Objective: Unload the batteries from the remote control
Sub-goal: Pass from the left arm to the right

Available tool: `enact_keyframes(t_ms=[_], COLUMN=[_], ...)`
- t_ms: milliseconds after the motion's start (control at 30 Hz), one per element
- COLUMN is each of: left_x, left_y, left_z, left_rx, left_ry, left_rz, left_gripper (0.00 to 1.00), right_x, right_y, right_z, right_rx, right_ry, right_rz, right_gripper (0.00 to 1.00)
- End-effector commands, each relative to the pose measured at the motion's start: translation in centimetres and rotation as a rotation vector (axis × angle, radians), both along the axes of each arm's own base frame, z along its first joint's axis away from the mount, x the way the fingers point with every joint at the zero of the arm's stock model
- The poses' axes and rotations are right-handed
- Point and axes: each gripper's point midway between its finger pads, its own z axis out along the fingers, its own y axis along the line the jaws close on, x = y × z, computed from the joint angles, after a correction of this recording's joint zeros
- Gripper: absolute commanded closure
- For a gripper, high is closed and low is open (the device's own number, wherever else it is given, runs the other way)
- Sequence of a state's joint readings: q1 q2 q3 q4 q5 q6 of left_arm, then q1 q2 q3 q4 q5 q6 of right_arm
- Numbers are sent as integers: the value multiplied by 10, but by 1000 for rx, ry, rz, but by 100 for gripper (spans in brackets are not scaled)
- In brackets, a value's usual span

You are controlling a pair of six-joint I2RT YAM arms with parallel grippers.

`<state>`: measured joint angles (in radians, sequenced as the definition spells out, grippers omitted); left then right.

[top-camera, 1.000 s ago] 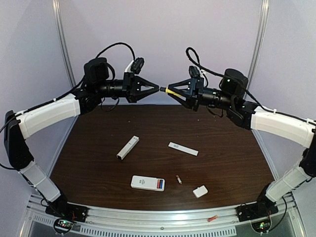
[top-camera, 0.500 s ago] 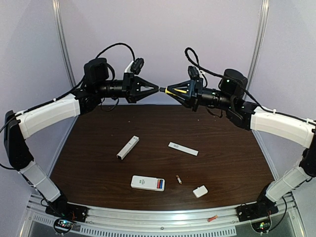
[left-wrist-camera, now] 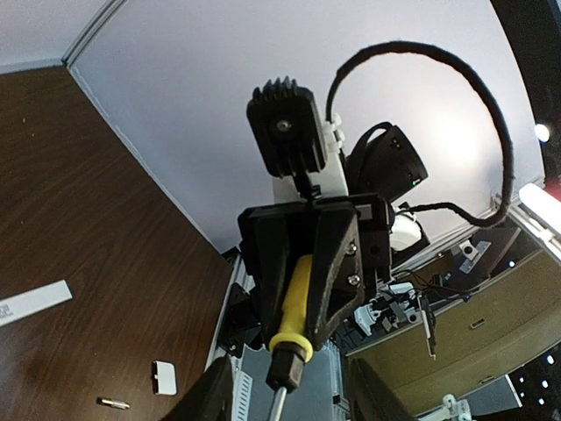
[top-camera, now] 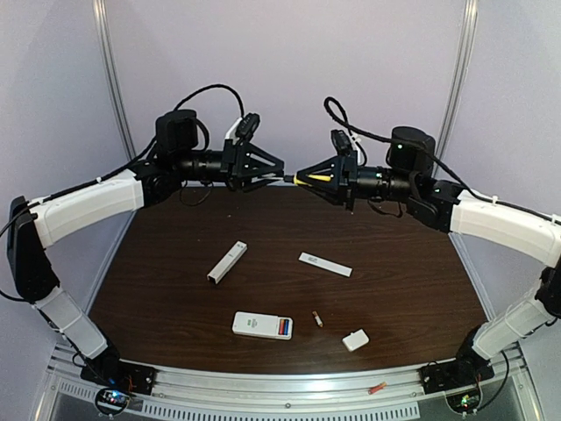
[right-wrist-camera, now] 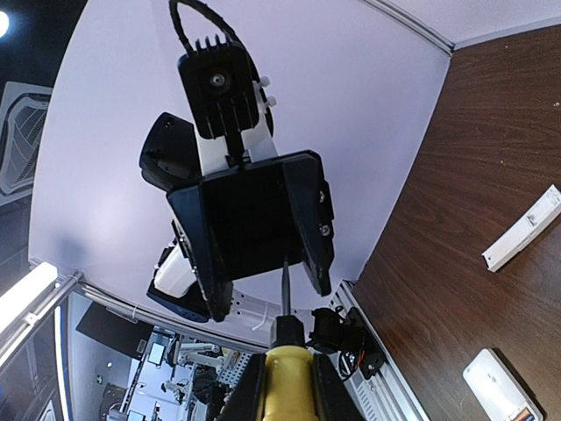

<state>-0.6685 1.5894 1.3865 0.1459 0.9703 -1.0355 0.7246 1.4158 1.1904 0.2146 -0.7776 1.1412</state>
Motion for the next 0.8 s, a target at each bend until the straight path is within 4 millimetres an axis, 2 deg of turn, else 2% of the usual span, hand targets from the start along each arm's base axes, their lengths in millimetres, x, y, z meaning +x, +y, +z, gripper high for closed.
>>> enact_keyframes(t_ms=[0,233,300,367,567,767], left_x=[-10,-23,-23,-24,-12,17], left_y=[7,20,27,34,59,97], left_z=[-8,-48,-63,-77,-111,-133], left_rx=[44,201,276,347,528,716], left_ry=[-34,3,0,-3,-72,-232], left_rz=[8,5,22,44,176,392], left_gripper=[50,24,11,3,3,2], right_x=[-11,-16,-17,-19,-20,-17], right_y=[-14,-35,-40,-45,-63,-82], right_z=[-17,-47,-55,-63,-85,-97], right_rx=[-138,-323,-377,-427,-571,-649], right_ry=[-28,-26,-24,-24,-16,-6], right_rz=[-29,-71,-76,-75,-106,-188], right_gripper=[100,100,100,100,100,100])
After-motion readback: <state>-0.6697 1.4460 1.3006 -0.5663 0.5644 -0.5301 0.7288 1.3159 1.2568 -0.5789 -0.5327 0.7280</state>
